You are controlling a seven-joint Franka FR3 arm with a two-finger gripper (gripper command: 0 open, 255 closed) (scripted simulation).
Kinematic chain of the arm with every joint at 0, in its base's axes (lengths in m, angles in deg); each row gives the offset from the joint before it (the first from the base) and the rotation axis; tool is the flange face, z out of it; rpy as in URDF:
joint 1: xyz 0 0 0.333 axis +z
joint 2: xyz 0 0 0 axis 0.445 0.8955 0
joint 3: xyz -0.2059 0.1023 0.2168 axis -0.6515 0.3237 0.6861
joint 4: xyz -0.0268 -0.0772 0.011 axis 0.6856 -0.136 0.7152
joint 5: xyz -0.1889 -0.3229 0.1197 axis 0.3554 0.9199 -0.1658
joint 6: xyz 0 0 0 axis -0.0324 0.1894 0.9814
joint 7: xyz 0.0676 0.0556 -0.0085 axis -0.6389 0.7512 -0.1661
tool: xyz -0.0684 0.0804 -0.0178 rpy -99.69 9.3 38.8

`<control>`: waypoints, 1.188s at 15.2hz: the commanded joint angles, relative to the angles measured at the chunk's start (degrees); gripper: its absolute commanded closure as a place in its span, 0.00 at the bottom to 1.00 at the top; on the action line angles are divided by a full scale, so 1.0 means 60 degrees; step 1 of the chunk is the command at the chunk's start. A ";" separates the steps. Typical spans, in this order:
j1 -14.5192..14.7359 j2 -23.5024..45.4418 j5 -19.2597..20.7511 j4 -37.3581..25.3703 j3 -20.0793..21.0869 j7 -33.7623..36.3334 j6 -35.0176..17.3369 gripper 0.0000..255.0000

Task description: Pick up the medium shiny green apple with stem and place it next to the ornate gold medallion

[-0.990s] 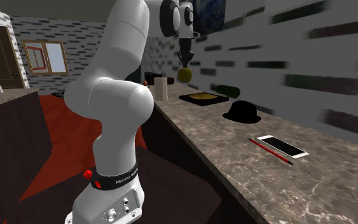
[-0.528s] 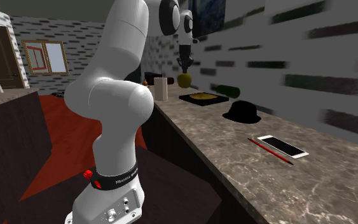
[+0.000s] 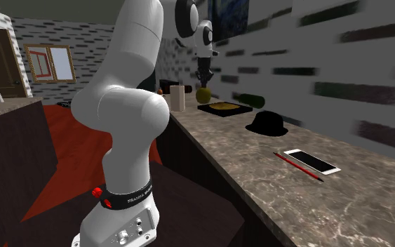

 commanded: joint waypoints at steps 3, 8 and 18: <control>-0.0027 -0.0018 -0.0003 0.0555 -0.0006 -0.0014 -0.0543 1.00; -0.0039 0.0042 0.0007 0.1105 -0.0015 -0.0014 -0.1153 1.00; -0.0046 0.0220 0.0032 0.1731 -0.0032 -0.0010 -0.1956 1.00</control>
